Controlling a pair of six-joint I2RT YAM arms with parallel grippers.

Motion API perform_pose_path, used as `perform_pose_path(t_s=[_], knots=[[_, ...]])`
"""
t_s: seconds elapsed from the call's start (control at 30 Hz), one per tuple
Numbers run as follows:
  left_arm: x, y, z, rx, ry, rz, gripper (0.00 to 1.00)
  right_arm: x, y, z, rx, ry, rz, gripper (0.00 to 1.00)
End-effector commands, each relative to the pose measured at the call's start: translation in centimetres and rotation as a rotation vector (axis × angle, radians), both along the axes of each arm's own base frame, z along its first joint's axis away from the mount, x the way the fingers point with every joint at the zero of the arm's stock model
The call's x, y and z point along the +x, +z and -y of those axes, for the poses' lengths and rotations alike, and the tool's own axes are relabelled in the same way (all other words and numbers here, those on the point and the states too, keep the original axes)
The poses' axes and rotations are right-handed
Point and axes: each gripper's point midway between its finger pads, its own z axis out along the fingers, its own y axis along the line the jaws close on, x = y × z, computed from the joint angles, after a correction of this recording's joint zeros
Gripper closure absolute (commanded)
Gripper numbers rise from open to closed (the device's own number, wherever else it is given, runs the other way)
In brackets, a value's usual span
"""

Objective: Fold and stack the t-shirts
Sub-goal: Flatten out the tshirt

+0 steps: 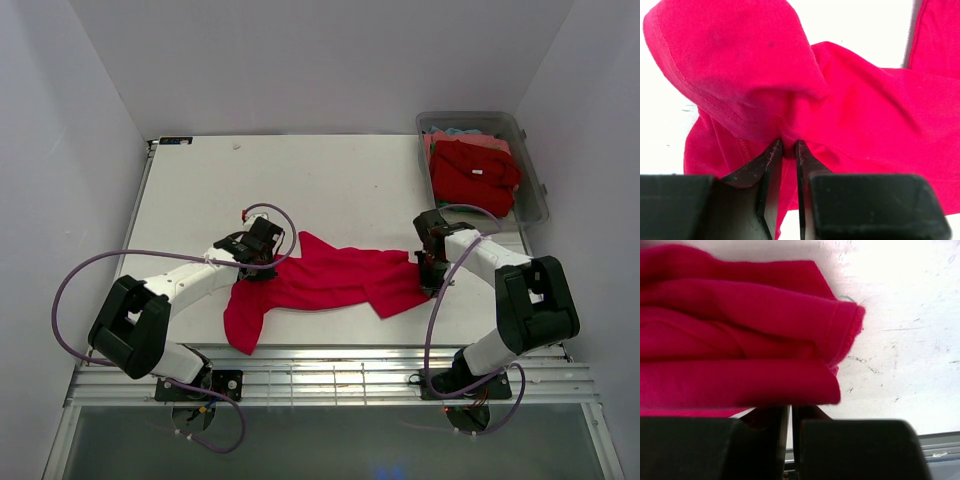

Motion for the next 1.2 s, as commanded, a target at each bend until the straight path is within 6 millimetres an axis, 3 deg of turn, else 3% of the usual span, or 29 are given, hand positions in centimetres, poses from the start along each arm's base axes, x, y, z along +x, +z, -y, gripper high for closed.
perform_pose_path(t_s=[0.0,0.2,0.3,0.37,0.4,0.5,0.53,0.57,0.6,0.63,0.67,0.8,0.9,1.03,1.17], knots=[[1.2,2.0,1.0,-0.033,-0.017,0.056,0.74,2.6,1.8,-0.4,0.031,-0.008,0.131,0.92],[1.5,2.9,1.0,-0.035,-0.022,0.080,0.77,3.3,7.1,-0.6,0.062,-0.011,0.229,0.92],[1.4,2.5,0.9,-0.022,-0.025,0.067,0.81,3.4,8.1,-0.4,0.056,-0.016,0.243,0.92],[1.4,2.3,0.8,-0.017,-0.023,0.063,0.98,3.4,8.7,-0.4,0.061,-0.017,0.257,0.92],[1.4,2.6,0.7,-0.013,-0.021,0.065,1.00,3.5,9.2,-0.5,0.064,-0.020,0.266,0.92],[2.2,5.0,0.5,-0.013,-0.006,0.124,1.00,4.3,12.1,-0.7,0.085,-0.027,0.336,0.92],[2.5,5.9,0.4,-0.006,-0.003,0.140,1.00,5.2,14.2,-0.8,0.097,-0.031,0.391,0.92],[3.6,8.2,0.7,-0.013,-0.004,0.186,1.00,5.6,15.5,-0.8,0.097,-0.034,0.419,0.92],[3.8,9.1,0.1,0.022,0.008,0.193,1.00,6.0,16.9,-0.5,0.084,-0.039,0.450,0.92],[4.2,10.5,0.0,0.031,0.014,0.217,1.00,7.1,19.8,-0.6,0.093,-0.040,0.517,0.92],[5.4,13.4,0.1,0.023,0.019,0.275,1.00,7.1,20.8,-0.5,0.082,-0.032,0.522,0.92],[6.8,18.9,-1.3,0.037,0.047,0.365,1.00,8.7,26.0,-0.2,0.067,-0.035,0.611,0.92],[7.0,21.5,-2.4,0.051,0.066,0.405,1.00,9.8,28.9,-0.2,0.071,-0.033,0.679,0.92],[6.6,22.6,-3.1,0.051,0.045,0.419,1.00,10.7,30.4,-0.4,0.067,-0.025,0.708,0.92],[5.5,20.4,-3.2,0.049,0.027,0.366,1.00,11.0,30.0,-1.0,0.093,-0.013,0.692,0.92]])
